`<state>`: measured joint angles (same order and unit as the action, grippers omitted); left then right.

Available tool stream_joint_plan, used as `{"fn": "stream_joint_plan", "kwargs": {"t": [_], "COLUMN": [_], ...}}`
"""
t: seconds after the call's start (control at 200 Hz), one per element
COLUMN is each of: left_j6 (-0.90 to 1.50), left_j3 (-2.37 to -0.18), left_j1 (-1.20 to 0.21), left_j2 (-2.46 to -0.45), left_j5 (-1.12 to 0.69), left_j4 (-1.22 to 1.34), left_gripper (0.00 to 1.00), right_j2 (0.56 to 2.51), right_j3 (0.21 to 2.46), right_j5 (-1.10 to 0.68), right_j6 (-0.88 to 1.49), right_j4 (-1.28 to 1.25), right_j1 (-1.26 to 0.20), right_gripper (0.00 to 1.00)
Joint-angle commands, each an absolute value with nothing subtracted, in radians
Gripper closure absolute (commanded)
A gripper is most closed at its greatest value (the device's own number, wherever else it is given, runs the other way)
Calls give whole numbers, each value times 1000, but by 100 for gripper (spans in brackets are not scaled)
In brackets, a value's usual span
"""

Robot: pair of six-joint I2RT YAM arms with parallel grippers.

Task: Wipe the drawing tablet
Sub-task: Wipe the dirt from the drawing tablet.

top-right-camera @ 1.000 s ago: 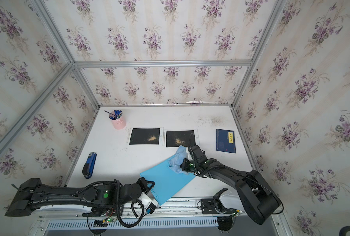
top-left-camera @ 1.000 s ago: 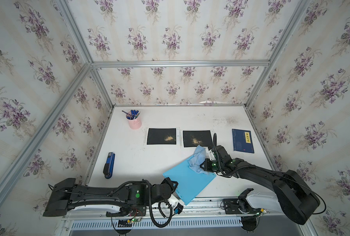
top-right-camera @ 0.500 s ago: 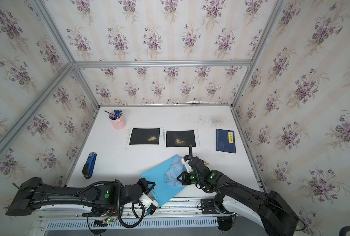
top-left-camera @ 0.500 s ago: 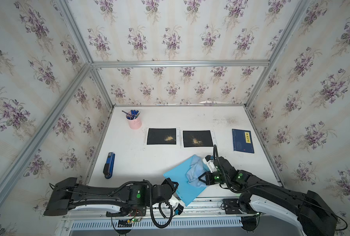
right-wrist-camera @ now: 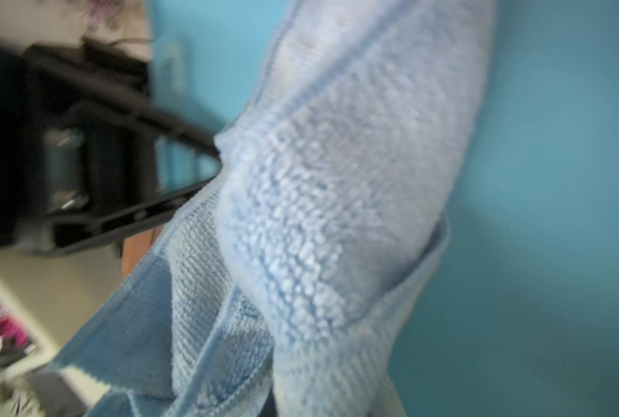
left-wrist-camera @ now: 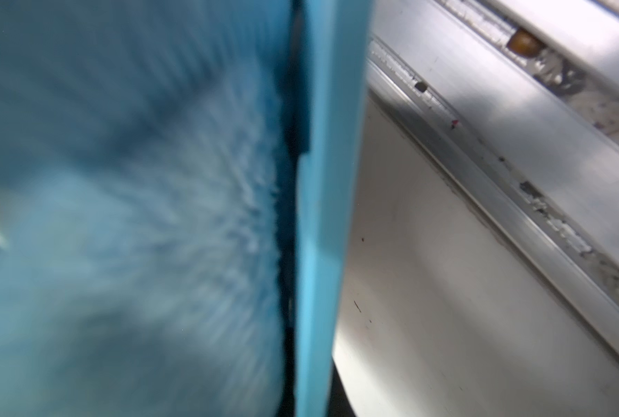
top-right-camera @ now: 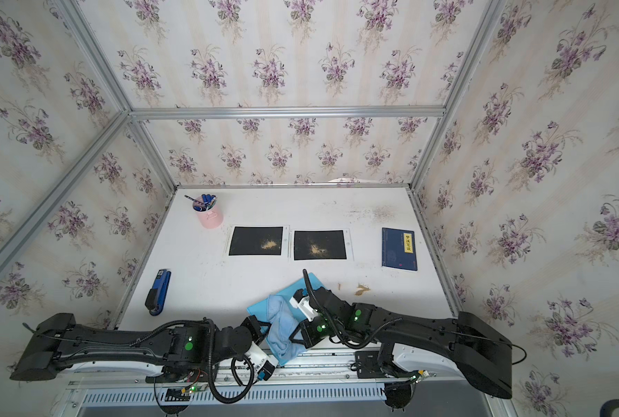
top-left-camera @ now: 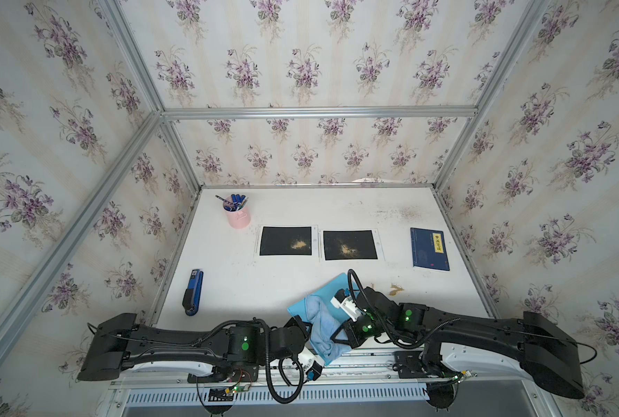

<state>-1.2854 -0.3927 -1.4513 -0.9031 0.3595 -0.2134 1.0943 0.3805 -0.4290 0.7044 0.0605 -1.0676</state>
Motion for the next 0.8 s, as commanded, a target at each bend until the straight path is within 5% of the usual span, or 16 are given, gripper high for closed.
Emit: {"fn": "stream_joint_plan", "kwargs": {"t": [0.0,0.125,0.39,0.794], "left_j6": [-1265,-1266,-1268,-1271], "left_j3": [-398,-397,-398,-398], "left_j1": [-1453,-1456,-1457,-1470], "left_j2": [-901,-904,-888,-886], "left_j5": [356,360,367,376], "left_j4": [-219,-217,-216,-213], "left_gripper": [100,100,100,100], "right_j2": [1092,1023,981,1452], "right_j3": [333,310,361,793], "right_j5": [-222,-37,149,220], "right_j6": [764,855,1051,831], "right_j4": [317,478,557,489], "right_j1": [-965,-844,-825,-821], "right_gripper": [100,100,100,100]}}
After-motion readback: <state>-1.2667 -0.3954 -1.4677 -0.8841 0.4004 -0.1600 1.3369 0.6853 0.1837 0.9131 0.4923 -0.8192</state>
